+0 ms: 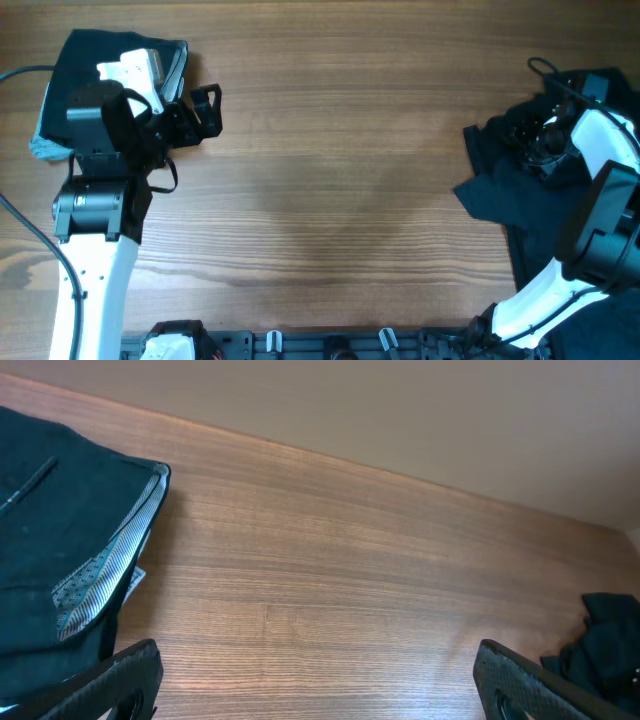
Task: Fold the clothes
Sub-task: 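Grasp the top black T-shirt from the right pile with the right gripper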
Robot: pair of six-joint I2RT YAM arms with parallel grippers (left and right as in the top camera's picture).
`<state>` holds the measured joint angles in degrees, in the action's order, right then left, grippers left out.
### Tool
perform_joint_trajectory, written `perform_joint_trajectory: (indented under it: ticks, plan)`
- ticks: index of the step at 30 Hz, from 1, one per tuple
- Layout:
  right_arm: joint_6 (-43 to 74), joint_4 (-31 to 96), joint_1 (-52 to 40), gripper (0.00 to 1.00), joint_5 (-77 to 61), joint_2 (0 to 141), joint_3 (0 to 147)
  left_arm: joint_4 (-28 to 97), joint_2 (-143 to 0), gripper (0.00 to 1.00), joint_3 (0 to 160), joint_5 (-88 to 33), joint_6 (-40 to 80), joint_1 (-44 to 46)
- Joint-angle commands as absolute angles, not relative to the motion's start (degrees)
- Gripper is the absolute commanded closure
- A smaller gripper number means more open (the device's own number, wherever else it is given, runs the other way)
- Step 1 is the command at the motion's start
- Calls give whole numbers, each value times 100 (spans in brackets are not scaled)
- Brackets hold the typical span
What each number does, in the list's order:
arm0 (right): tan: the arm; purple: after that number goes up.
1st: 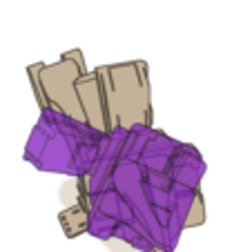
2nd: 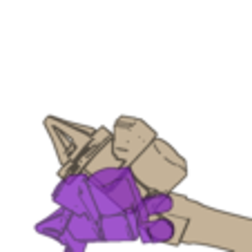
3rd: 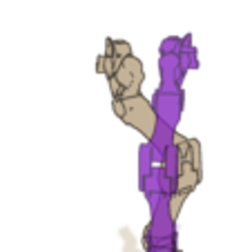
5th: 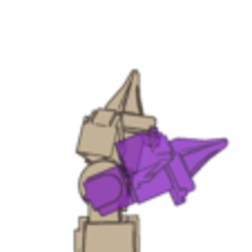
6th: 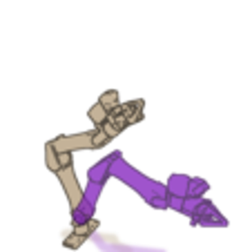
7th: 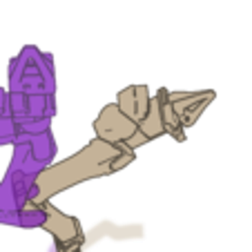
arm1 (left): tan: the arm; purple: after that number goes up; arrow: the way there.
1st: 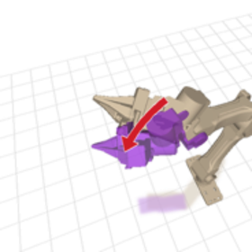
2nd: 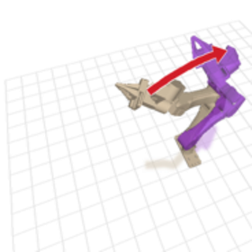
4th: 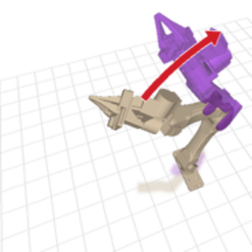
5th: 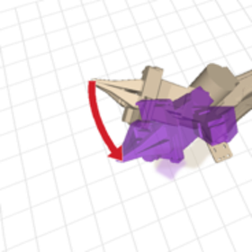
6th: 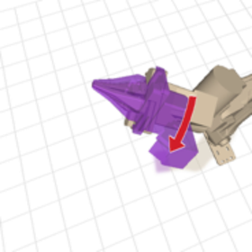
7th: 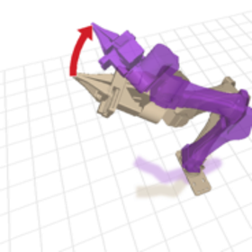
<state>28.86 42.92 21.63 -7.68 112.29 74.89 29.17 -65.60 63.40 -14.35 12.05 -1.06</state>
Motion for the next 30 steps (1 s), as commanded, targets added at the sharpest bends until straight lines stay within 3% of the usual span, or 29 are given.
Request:
perform_joint_trajectory:
  ticks: [1,3,5,8,15,20,21,22,27,28,30]
  plan:
    - [2867,4471,2117,37,-484,11286,7513,2902,-6659,0,6460,-1518,1074,-69]
    - [2869,4622,2117,42,-228,11297,7509,2902,-6676,0,6460,-1518,1074,-69]
    - [2880,4797,2119,61,10,11306,7502,2899,-6676,0,6460,-1518,1074,-69]
    - [2934,4941,2128,77,67,11301,7505,2902,-6676,0,6460,-1518,1074,-69]
    - [2742,4934,2191,96,64,10809,7620,2869,-6676,0,6460,-1518,1072,-69]
    - [2700,4823,2270,83,69,10016,7800,2746,-6676,0,6460,-1518,1072,-69]
    - [2700,4838,2270,86,67,9902,7800,2746,-6676,0,6460,-1518,1072,-69]
    - [2703,4864,2270,96,67,9887,7800,2749,-6676,0,6460,-1518,1074,-69]
    - [2698,4928,2268,96,64,9904,7778,2746,-6676,0,6460,-1518,1072,-69]
    - [2703,4912,2268,90,54,9904,7723,2746,-6676,0,6460,-1518,1072,-69]
    - [2698,4840,2257,53,-54,9944,7522,2749,-6676,0,6460,-1518,1074,-69]
